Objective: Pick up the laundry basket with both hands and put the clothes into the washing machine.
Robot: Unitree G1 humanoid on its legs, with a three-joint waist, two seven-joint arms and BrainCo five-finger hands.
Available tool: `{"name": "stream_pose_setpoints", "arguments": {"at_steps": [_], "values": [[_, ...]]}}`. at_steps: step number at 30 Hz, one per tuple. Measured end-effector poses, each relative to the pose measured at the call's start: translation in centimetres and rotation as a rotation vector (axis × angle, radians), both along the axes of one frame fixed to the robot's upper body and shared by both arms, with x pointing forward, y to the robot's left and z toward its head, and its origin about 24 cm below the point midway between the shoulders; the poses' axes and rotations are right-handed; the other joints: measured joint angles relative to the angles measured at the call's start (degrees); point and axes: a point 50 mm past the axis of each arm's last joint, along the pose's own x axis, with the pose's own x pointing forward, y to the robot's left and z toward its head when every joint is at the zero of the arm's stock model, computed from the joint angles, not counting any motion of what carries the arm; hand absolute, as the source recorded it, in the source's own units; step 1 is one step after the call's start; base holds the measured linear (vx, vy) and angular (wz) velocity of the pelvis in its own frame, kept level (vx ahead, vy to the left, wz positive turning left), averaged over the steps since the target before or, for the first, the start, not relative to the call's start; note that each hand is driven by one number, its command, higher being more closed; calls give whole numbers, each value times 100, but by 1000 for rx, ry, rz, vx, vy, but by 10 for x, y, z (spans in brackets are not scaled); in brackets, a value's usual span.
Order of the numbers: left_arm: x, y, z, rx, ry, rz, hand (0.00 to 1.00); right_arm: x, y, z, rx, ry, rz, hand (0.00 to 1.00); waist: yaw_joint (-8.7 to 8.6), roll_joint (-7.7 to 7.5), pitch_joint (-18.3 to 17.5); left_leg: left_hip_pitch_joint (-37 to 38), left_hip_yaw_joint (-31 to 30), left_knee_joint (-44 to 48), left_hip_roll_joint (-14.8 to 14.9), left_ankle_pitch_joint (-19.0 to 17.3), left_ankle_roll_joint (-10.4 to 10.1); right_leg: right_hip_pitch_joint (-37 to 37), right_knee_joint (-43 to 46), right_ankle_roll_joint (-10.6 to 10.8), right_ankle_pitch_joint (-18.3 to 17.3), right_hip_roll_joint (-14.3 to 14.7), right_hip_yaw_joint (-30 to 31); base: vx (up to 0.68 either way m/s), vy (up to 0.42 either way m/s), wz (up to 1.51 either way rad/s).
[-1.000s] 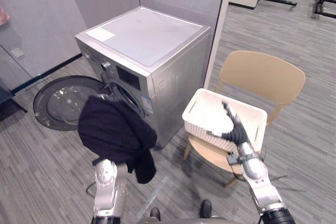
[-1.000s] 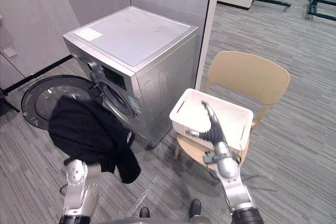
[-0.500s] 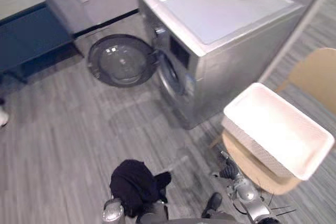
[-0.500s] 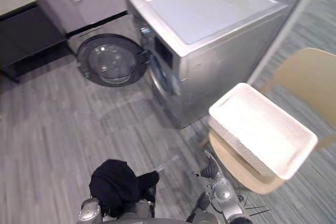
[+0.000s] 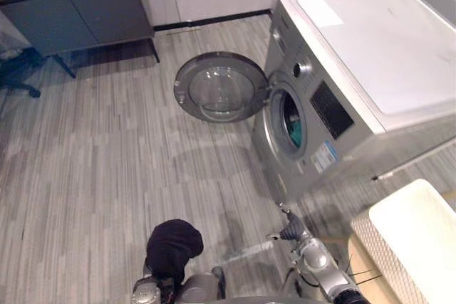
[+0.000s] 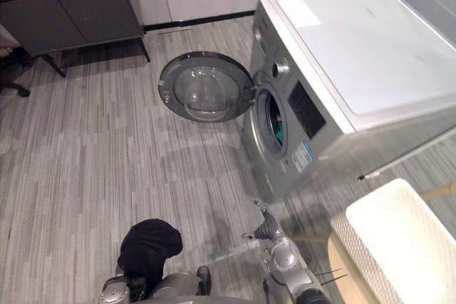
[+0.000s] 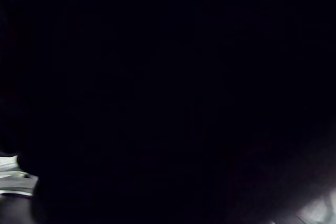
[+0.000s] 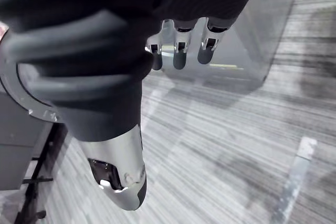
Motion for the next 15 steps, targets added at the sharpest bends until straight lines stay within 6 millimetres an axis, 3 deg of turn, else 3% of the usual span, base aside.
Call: {"name": "stream_pose_setpoints", "arguments": {"at_steps": [3, 4, 5, 6, 8, 10, 11, 12, 15], "values": [[15, -7, 4, -5, -36, -38, 100, 4, -3, 2, -15, -12, 12, 0, -77, 34, 56, 327, -272, -273, 51, -9, -8, -610, -863, -50, 43, 388, -349, 387, -59, 67], [21, -10, 6, -5, -50, -57, 100, 4, -5, 3, -23, -13, 12, 0, -78, 56, 91, 439, -363, -364, 86, -16, -42, -732, -1403, -86, 219, 517, -450, 595, -156, 92], [29, -15, 10, 5, -77, -105, 100, 2, -7, 1, -26, -5, 10, 0, -116, 8, 91, 656, -509, -449, 106, -120, -291, -763, -2363, -151, 837, 728, -491, 620, -176, 109], [30, -17, 11, 10, -83, -129, 100, -2, -8, -1, -27, 7, 8, 0, -158, -52, 79, 794, -613, -400, 96, -278, -529, -729, -2444, -540, 1580, 762, -353, 555, -177, 105], [29, -27, 9, -17, -82, -140, 100, 0, -11, 0, -40, 7, 10, 0, -193, 154, 112, 615, -635, 252, 279, -295, -725, -672, -2102, -697, 1328, 776, -483, 482, -173, 40], [32, -32, 10, -32, -85, -172, 100, 8, -9, 7, -33, -25, 24, 0, -206, 278, 187, -155, -364, 2043, 536, 119, -1021, -370, -2263, -767, 1059, 962, -541, 492, -200, -9], [30, -35, 8, -45, -77, -175, 100, 9, -8, 7, -30, -23, 32, 0, -154, 335, 239, -515, -206, 3072, 815, 673, -973, 12, -2513, -826, 993, 1169, -487, 577, -197, -58], [26, -39, 6, -62, -66, -182, 100, 8, -3, 6, -17, -20, 38, 0, -52, 338, 266, -758, -12, 3918, 1077, 509, -755, 504, -2818, -885, 944, 1386, -366, 570, -171, -67], [35, -48, 10, -78, -93, -212, 100, 13, -5, 11, 1, -45, 11, 0, -56, 206, 330, -1246, 325, 3800, 1098, 176, -585, 1183, -3363, -859, 939, 1458, -9, 465, -68, -59]]}}
